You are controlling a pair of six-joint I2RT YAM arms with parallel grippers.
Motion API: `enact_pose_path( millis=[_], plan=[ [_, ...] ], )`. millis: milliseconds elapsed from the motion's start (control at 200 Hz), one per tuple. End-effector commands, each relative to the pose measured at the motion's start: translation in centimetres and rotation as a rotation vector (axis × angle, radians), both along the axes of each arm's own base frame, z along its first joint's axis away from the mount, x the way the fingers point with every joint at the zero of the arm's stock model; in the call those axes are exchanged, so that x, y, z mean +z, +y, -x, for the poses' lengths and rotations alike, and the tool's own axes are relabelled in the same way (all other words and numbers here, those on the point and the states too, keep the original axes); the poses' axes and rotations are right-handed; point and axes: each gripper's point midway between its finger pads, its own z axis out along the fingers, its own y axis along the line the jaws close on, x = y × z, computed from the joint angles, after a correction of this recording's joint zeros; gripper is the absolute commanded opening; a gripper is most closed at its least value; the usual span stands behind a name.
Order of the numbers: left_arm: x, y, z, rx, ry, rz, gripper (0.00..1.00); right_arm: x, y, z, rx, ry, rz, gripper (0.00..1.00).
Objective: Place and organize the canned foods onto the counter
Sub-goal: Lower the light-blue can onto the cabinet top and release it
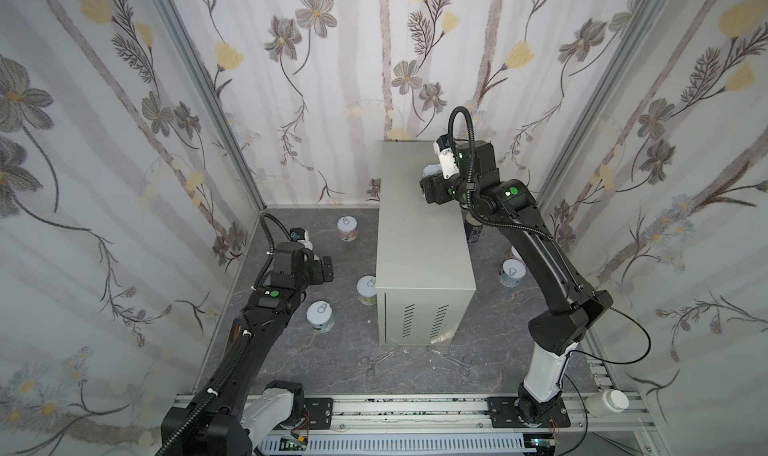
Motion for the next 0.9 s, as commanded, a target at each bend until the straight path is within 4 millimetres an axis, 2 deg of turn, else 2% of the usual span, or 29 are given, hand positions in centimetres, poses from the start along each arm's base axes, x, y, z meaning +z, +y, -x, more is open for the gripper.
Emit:
enact_pose_path(
  millis=[0,120,285,555,899],
  plan=[
    [0.2,0.2,-0.1,0.014,-0.018,-0.001,1.00,1.4,0.1,0.6,0.033,-0.045,0.004,0.88],
    [0.2,0.4,-0.1,0.021,-0.021,-0.007,1.00,1.1,0.0,1.0,0.044,-0.054,0.010,0.99],
    [0.0,0.4,-0.2,0.024,-0.016,-0.010,1.00,-0.1,-0.9,1.4,0.007,-0.059,0.017,1.00],
    [-0.7,0.4,-0.3,0.023,-0.001,-0.010,1.00,-1.1,-1.6,2.5,-0.005,-0.097,-0.019,0.89],
    [-0.9,0.4,-0.4,0.024,0.003,-0.015,1.00,-1.0,-1.5,1.6,-0.024,-0.125,-0.046,0.80]
  ],
)
